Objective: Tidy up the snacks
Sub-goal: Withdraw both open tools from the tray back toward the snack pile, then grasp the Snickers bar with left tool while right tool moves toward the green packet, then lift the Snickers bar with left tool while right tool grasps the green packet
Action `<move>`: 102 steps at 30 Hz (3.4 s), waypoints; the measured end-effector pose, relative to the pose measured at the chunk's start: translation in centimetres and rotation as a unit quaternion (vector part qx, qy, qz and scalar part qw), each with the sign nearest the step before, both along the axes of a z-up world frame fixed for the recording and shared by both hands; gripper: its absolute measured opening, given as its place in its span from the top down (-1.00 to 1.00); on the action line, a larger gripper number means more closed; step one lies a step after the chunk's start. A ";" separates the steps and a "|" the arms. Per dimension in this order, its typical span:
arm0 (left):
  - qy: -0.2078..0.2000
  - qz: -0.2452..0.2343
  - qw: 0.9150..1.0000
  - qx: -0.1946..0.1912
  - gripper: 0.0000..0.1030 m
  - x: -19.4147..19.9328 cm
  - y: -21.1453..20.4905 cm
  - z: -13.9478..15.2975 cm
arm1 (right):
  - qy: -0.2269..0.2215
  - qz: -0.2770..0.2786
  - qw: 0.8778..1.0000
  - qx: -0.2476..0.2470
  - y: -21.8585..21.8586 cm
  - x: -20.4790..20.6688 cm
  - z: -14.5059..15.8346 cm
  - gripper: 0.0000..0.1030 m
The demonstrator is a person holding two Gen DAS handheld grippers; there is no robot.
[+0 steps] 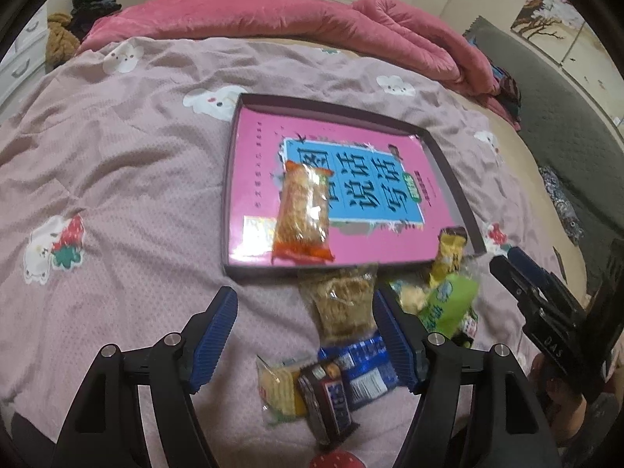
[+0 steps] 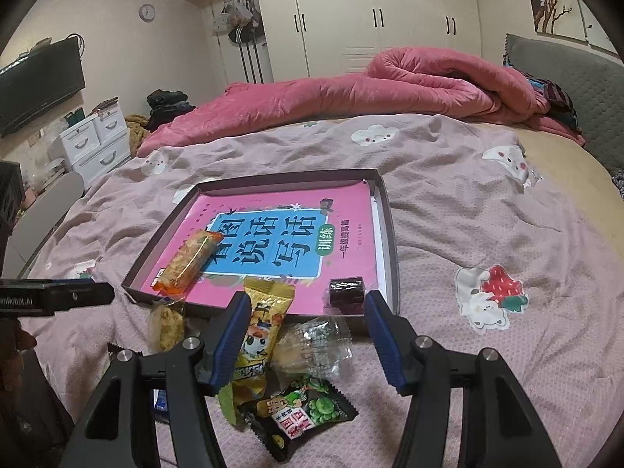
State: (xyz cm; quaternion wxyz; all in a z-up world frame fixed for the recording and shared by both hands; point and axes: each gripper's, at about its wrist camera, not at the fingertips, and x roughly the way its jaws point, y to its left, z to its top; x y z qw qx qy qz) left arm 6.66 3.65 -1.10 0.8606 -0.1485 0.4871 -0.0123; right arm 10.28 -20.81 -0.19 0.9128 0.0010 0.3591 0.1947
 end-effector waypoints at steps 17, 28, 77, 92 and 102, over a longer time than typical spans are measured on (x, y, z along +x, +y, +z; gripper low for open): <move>0.044 -0.047 0.998 0.007 -0.43 -2.9 -2.6 -2.4 | 0.011 0.034 0.999 -0.006 1.4 -1.9 -0.1 -0.16; 0.072 -0.047 0.996 -0.030 -0.42 -4.7 -2.6 -4.1 | 0.022 0.061 0.998 -0.014 2.5 -3.1 -0.5 -0.16; 0.102 -0.026 0.993 -0.052 0.40 -3.3 -2.6 -7.2 | 0.061 0.145 0.983 -0.091 9.6 -1.1 -5.1 0.23; 0.097 -0.037 0.994 -0.044 0.41 -2.3 -3.2 -7.6 | 0.035 0.138 0.986 -0.081 8.7 -1.3 -4.7 0.68; 0.096 -0.047 0.993 -0.059 0.41 -2.7 -3.0 -7.4 | 0.060 0.131 0.988 -0.061 7.5 -0.9 -4.5 0.85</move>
